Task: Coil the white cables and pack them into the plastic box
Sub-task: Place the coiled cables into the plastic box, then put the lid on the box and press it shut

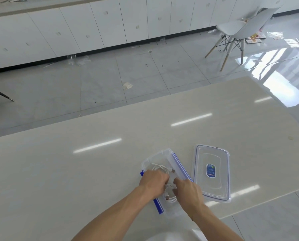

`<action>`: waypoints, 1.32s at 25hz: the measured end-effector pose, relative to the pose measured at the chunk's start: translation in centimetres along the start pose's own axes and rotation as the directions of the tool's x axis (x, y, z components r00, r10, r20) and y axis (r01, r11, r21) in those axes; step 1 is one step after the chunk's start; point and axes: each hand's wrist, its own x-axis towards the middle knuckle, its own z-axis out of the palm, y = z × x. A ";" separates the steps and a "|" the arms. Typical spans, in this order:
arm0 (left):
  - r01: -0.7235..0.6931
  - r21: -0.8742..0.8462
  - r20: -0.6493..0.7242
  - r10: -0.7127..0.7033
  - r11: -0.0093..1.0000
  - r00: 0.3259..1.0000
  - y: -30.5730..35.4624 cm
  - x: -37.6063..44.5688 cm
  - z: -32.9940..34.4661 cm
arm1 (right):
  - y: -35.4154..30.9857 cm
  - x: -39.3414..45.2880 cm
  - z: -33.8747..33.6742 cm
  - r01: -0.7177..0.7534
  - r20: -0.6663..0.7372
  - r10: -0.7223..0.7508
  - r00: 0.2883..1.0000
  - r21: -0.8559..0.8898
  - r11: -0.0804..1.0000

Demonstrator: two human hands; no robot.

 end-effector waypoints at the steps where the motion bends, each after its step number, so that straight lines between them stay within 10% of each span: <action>1: -0.007 -0.010 -0.024 0.006 1.000 1.000 -0.1 -0.3 0.1 | 0.0 -0.2 -0.2 0.011 -0.018 -0.011 1.000 0.008 1.000; 12: -0.112 0.136 -0.155 0.133 0.984 0.979 -4.2 -2.4 0.9 | 0.1 -2.7 -2.3 0.035 -0.183 0.004 0.983 0.210 0.977; 24: -0.184 0.234 -0.040 0.198 0.955 0.979 -7.7 -2.2 -1.9 | -1.8 -2.5 -2.7 0.075 -0.029 -0.071 0.997 0.557 0.827; 33: -0.108 -0.211 -0.052 0.099 0.971 0.994 -0.5 6.4 -6.7 | 9.7 -2.5 -4.7 -0.351 -0.116 0.490 0.864 0.559 0.751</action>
